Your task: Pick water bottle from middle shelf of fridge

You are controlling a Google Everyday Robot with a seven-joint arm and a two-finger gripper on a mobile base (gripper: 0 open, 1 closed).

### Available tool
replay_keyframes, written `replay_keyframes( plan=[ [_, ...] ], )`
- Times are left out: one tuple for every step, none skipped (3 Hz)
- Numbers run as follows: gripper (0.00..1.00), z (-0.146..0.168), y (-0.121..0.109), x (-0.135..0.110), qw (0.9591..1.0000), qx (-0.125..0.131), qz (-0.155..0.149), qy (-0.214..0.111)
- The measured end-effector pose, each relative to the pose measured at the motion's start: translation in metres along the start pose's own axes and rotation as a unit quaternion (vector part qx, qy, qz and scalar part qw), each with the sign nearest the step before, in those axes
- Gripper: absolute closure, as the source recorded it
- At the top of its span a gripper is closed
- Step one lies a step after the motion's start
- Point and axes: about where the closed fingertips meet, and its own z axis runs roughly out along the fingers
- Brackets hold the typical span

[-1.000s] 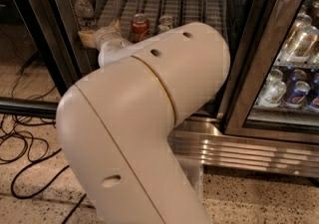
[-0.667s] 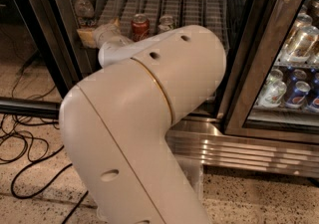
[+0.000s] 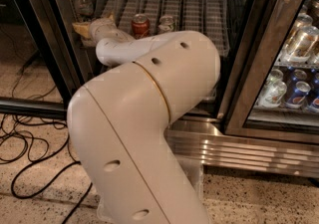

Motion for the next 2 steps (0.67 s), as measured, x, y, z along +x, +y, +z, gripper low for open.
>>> replay_keyframes(
  plan=[
    [0.34, 0.005, -0.012, -0.01, 0.9983, -0.016, 0.042, -0.038],
    [0.57, 0.005, 0.022, -0.011, 0.9941, -0.055, 0.081, -0.046]
  ],
)
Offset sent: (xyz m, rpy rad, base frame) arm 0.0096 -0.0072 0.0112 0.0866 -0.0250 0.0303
